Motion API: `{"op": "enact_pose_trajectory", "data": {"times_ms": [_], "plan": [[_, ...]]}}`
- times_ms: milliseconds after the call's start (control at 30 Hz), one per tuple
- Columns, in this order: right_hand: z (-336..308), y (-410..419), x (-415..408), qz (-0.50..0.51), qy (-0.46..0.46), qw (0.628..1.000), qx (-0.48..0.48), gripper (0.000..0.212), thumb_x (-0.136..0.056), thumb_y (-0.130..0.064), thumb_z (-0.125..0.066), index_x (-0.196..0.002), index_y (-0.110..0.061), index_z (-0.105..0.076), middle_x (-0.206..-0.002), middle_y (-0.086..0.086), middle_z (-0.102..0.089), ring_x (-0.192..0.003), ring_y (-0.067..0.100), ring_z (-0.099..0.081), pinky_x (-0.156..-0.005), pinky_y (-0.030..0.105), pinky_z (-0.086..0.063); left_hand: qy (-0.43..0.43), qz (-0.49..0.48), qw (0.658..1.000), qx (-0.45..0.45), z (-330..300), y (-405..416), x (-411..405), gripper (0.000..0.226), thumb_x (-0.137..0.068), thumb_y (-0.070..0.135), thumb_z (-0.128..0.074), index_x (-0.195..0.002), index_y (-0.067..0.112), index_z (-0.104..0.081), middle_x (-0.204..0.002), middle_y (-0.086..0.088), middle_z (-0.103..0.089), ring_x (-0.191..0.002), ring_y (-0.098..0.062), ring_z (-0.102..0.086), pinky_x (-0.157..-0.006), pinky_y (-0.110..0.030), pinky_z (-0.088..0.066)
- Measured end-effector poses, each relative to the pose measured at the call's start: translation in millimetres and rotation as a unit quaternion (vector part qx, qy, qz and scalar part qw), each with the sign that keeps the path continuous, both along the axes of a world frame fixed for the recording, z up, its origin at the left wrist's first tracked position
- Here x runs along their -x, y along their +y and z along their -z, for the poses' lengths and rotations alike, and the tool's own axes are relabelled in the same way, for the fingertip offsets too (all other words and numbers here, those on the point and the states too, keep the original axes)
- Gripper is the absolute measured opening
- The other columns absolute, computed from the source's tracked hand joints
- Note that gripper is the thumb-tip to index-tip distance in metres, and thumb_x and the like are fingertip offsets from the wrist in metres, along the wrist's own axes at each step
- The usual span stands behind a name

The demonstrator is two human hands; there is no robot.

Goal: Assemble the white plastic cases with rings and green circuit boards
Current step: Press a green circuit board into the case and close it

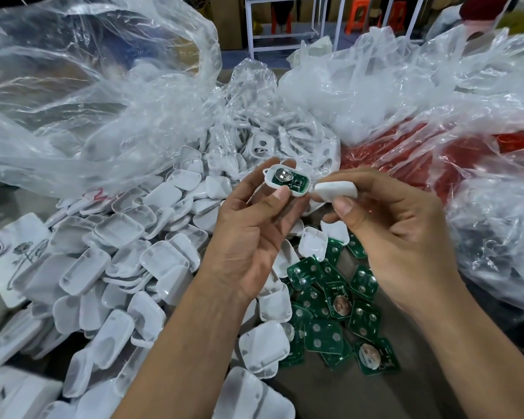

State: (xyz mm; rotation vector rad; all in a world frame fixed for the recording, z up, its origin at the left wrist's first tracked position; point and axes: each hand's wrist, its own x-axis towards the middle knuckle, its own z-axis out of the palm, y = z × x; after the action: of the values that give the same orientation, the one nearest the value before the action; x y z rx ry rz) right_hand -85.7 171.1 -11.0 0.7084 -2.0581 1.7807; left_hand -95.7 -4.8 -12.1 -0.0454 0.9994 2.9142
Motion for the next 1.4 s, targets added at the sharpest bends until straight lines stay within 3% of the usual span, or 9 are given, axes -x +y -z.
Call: {"op": "enact_pose_trajectory", "data": {"times_ms": [133, 300, 433, 567, 700, 867, 1033, 1200, 1400], "plan": [[-2.5, -2.2, -2.1, -0.057, -0.057, 0.994, 0.074, 0.026, -0.095, -0.01, -0.067, -0.12, -0.017, -0.072, -0.101, 0.002, -0.079, -0.092, 0.018, -0.076, -0.068, 0.026, -0.061, 0.01, 0.0, 1.0, 0.013, -0.4, -0.6, -0.3, 0.043, -0.082, -0.007, -0.063, -0.122, 0.006, -0.067, -0.121, -0.013, -0.074, -0.1, -0.025, -0.075, -0.085, -0.035, -0.063], [-11.6, 0.6, -4.8, -0.238, -0.238, 0.906, 0.256, 0.036, -0.093, -0.008, -0.056, -0.127, -0.005, -0.069, -0.083, 0.012, -0.058, -0.062, 0.015, -0.056, -0.041, 0.019, -0.035, 0.006, 0.002, 1.0, 0.02, -0.4, -0.2, -0.3, 0.042, -0.081, -0.006, -0.064, -0.121, 0.007, -0.068, -0.12, -0.011, -0.075, -0.099, -0.024, -0.075, -0.08, -0.031, -0.063], [-12.9, 2.0, -2.7, -0.26, -0.277, 0.892, 0.245, 0.041, -0.09, -0.009, -0.057, -0.129, -0.001, -0.068, -0.075, 0.003, -0.048, -0.059, 0.01, -0.038, -0.045, 0.016, -0.031, 0.009, 0.01, 1.0, 0.026, 0.1, -0.1, -0.4, 0.043, -0.081, -0.007, -0.063, -0.121, 0.007, -0.067, -0.122, -0.01, -0.075, -0.104, -0.024, -0.074, -0.082, -0.032, -0.062], [-12.0, 4.1, -2.4, -0.233, -0.253, 0.919, 0.194, 0.045, -0.083, -0.007, -0.075, -0.127, -0.006, -0.071, -0.072, -0.005, -0.049, -0.058, 0.01, -0.029, -0.045, 0.013, -0.034, 0.022, 0.024, 0.999, 0.032, -0.3, 0.3, -2.4, 0.049, -0.078, -0.01, -0.063, -0.124, 0.005, -0.064, -0.122, -0.012, -0.074, -0.104, -0.026, -0.074, -0.087, -0.034, -0.062], [-10.1, 4.0, -1.7, -0.157, -0.219, 0.948, 0.169, 0.044, -0.079, -0.014, -0.08, -0.123, -0.012, -0.074, -0.077, -0.002, -0.056, -0.056, 0.008, -0.036, -0.045, 0.016, -0.035, 0.036, 0.049, 0.997, 0.049, 0.6, 2.8, -5.3, 0.049, -0.074, -0.015, -0.064, -0.119, 0.004, -0.063, -0.11, -0.013, -0.076, -0.094, -0.025, -0.076, -0.077, -0.032, -0.062], [-9.1, 8.0, 0.6, -0.096, -0.169, 0.971, 0.137, 0.036, -0.087, -0.014, -0.075, -0.12, -0.01, -0.062, -0.077, -0.004, -0.06, -0.057, 0.011, -0.044, -0.047, 0.018, -0.04, 0.066, 0.087, 0.991, 0.076, 2.6, 5.5, -7.7, 0.043, -0.074, -0.016, -0.07, -0.111, 0.005, -0.067, -0.116, -0.015, -0.075, -0.102, -0.028, -0.075, -0.083, -0.036, -0.062], [-12.1, 12.3, 1.1, 0.04, -0.092, 0.995, 0.028, 0.047, -0.072, -0.035, -0.086, -0.115, -0.02, -0.075, -0.099, 0.0, -0.077, -0.082, 0.011, -0.072, -0.07, 0.018, -0.059, 0.077, 0.11, 0.985, 0.106, 1.8, 8.0, -10.1, 0.04, -0.068, -0.013, -0.076, -0.1, 0.013, -0.074, -0.102, -0.013, -0.076, -0.093, -0.025, -0.076, -0.085, -0.037, -0.062], [-12.9, 10.9, 1.3, 0.055, -0.07, 0.996, -0.029, 0.05, -0.071, -0.043, -0.085, -0.115, -0.02, -0.078, -0.101, 0.0, -0.073, -0.088, 0.015, -0.072, -0.074, 0.024, -0.06, 0.07, 0.117, 0.982, 0.128, 2.7, 10.6, -11.3, 0.043, -0.074, -0.017, -0.068, -0.106, 0.011, -0.066, -0.094, -0.011, -0.073, -0.09, -0.024, -0.074, -0.092, -0.044, -0.061], [-12.1, 11.3, 1.4, 0.016, -0.112, 0.993, 0.017, 0.047, -0.067, -0.033, -0.089, -0.111, -0.017, -0.079, -0.098, 0.008, -0.078, -0.084, 0.028, -0.075, -0.072, 0.029, -0.064, 0.066, 0.1, 0.98, 0.158, 1.8, 11.9, -12.1, 0.045, -0.073, -0.019, -0.073, -0.109, 0.006, -0.065, -0.098, -0.014, -0.074, -0.091, -0.025, -0.073, -0.094, -0.045, -0.06]]}}
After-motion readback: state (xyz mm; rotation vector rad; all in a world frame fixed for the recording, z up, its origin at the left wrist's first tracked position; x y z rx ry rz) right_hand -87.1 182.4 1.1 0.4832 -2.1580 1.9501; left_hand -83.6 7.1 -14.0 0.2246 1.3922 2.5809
